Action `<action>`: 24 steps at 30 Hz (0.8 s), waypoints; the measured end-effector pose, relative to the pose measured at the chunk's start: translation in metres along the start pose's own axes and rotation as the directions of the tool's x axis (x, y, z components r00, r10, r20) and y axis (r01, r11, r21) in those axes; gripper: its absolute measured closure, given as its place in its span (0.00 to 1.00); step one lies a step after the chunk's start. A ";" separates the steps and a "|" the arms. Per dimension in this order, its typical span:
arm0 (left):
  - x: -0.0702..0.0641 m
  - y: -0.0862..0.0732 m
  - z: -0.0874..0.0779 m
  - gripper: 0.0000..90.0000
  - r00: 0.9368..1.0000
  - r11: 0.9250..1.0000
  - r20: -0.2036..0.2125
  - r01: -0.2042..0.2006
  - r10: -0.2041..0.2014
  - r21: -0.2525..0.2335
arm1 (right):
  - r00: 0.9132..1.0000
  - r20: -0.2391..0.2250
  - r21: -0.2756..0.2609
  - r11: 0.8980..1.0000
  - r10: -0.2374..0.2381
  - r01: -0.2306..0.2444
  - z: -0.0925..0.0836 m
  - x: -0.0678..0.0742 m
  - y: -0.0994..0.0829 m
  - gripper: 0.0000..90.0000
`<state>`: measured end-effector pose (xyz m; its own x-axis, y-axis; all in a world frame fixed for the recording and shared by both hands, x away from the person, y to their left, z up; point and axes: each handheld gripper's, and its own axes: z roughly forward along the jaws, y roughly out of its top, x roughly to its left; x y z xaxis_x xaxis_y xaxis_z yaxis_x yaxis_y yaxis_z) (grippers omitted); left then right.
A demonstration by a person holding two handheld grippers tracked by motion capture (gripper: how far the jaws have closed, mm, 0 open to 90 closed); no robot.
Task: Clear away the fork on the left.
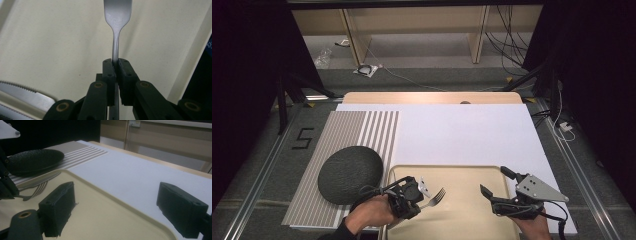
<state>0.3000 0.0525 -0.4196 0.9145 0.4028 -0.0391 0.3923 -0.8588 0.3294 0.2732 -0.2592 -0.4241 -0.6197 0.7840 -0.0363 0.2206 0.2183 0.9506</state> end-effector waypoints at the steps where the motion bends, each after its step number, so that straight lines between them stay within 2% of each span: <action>1: 0.000 0.000 0.000 0.93 1.000 1.000 0.000 0.000 0.000 0.000 | 1.000 0.000 0.000 1.000 0.002 -0.002 0.000 0.000 0.000 0.18; 14: -0.013 0.002 0.014 0.93 0.999 0.999 0.037 -0.018 0.016 0.043 | 1.000 -0.001 0.005 1.000 0.000 0.000 0.000 0.000 0.000 0.18; 17: -0.015 0.002 0.016 0.93 0.998 0.998 0.050 -0.038 0.035 0.054 | 1.000 -0.001 0.003 1.000 0.000 0.000 0.000 0.001 0.000 0.18; 24: -0.019 0.002 0.024 0.93 0.997 0.996 0.069 -0.040 0.035 0.073 | 1.000 -0.001 0.005 1.000 0.001 -0.001 0.000 0.000 0.000 0.18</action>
<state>0.2857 0.0352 -0.4408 0.9324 0.3493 -0.0926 0.3612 -0.8953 0.2606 0.2729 -0.2589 -0.4241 -0.6201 0.7838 -0.0354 0.2247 0.2206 0.9491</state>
